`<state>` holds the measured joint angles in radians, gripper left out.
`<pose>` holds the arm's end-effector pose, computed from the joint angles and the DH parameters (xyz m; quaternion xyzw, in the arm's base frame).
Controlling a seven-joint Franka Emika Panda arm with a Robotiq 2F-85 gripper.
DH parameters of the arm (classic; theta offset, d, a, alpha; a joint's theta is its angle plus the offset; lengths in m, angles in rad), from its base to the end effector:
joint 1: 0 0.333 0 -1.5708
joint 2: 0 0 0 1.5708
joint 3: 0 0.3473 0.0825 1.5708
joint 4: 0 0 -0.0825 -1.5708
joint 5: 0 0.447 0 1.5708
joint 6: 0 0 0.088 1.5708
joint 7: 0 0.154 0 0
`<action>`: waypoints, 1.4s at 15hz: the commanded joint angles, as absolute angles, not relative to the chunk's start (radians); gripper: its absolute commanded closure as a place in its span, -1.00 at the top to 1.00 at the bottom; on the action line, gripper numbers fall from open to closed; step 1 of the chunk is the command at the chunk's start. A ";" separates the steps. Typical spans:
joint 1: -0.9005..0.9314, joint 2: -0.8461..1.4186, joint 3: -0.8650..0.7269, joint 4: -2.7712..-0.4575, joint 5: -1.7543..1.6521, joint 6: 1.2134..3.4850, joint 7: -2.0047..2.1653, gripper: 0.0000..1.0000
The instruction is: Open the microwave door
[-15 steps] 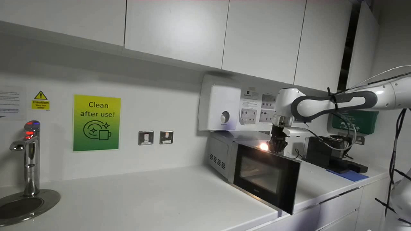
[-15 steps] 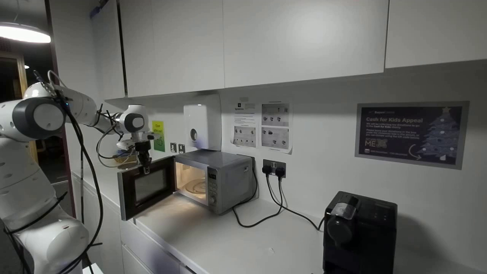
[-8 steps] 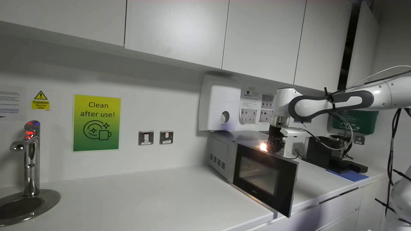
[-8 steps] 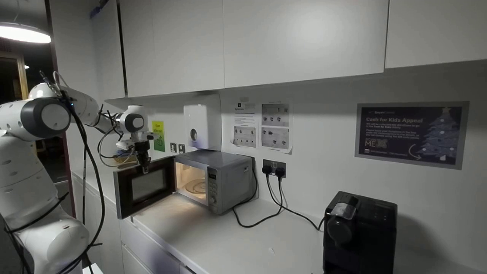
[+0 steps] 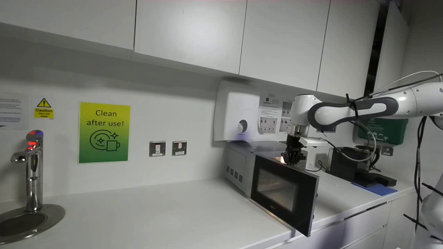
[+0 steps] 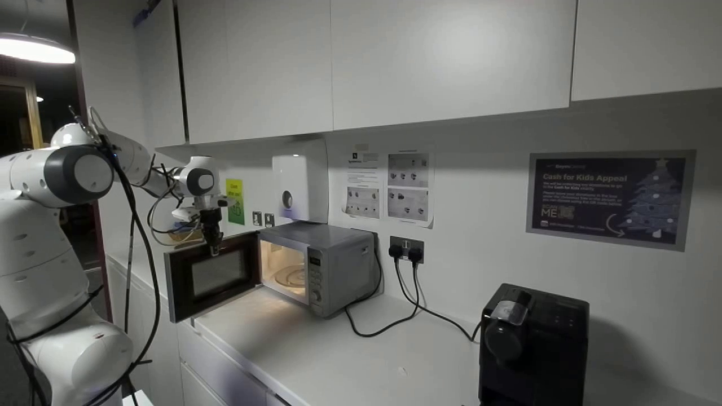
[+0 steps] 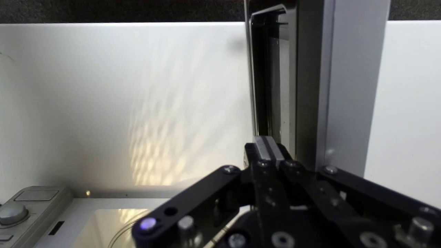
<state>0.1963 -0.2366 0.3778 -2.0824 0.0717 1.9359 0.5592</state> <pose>0.4577 0.3158 0.4926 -0.9992 0.0073 -0.0366 0.0121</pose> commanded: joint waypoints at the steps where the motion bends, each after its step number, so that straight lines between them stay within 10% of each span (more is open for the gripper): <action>1: 0.209 -0.202 0.376 -2.033 0.047 1.920 0.580 -1.00; 21: 0.258 -0.081 0.381 -1.913 -0.020 1.920 0.588 -1.00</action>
